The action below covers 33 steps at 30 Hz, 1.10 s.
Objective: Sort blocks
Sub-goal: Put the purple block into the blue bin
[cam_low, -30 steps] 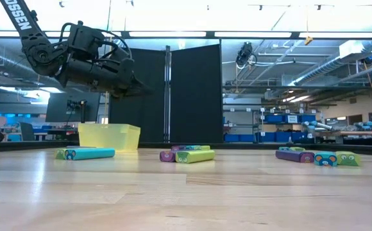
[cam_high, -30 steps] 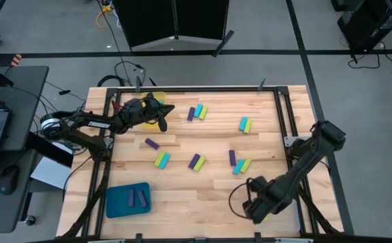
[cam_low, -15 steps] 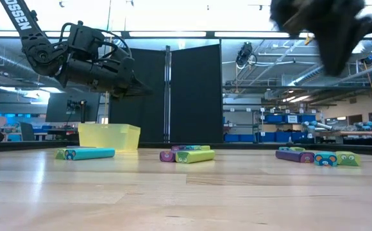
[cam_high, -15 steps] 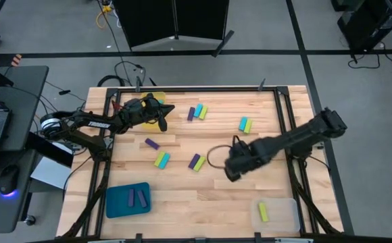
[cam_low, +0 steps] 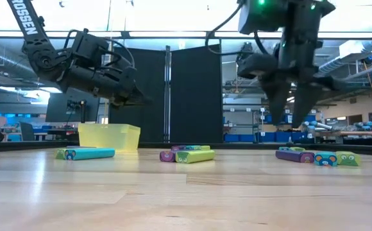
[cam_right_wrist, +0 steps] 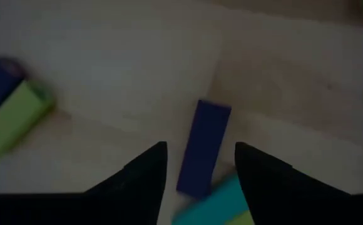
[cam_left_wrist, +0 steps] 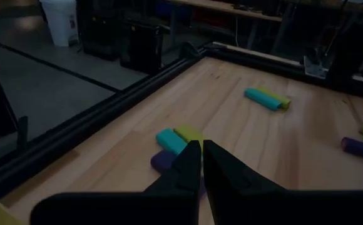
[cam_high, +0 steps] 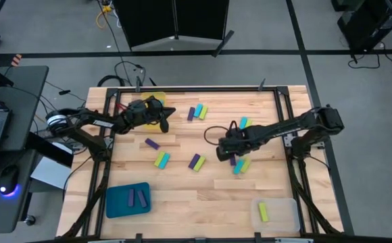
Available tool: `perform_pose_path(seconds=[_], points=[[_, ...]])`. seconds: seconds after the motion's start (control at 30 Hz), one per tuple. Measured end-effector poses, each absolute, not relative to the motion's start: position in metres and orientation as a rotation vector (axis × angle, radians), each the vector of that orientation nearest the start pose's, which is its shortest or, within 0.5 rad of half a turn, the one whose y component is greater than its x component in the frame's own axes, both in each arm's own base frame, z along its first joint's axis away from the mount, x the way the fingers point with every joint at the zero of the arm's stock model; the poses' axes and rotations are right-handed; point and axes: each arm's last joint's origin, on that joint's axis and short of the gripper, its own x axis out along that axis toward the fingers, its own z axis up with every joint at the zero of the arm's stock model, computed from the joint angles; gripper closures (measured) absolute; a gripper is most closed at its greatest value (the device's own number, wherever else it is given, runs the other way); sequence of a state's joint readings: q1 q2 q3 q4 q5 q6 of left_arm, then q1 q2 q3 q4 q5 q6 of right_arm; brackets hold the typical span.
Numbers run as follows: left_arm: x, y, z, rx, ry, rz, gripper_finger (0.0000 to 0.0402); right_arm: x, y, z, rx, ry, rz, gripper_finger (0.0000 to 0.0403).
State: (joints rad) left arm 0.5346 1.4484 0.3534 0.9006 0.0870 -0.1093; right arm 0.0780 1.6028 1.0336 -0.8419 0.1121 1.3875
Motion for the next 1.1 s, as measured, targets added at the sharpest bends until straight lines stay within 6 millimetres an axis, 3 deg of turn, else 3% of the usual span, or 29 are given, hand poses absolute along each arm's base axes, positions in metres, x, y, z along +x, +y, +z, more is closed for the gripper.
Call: perform_pose_path(seconds=[0.37,0.77,1.1], points=[[0.218,0.126,0.148,-0.194,0.158,0.456,0.0376,0.291,0.011,0.160,0.959,1.184,-0.983,0.0199],[0.219,0.126,0.152,-0.183,0.118,0.440,0.0376,0.292,-0.008,0.156,0.935,1.232,-0.961,0.0207],[0.219,0.127,0.151,-0.186,0.122,0.453,0.0376,0.290,-0.012,0.151,0.943,1.249,-0.927,0.0219]])
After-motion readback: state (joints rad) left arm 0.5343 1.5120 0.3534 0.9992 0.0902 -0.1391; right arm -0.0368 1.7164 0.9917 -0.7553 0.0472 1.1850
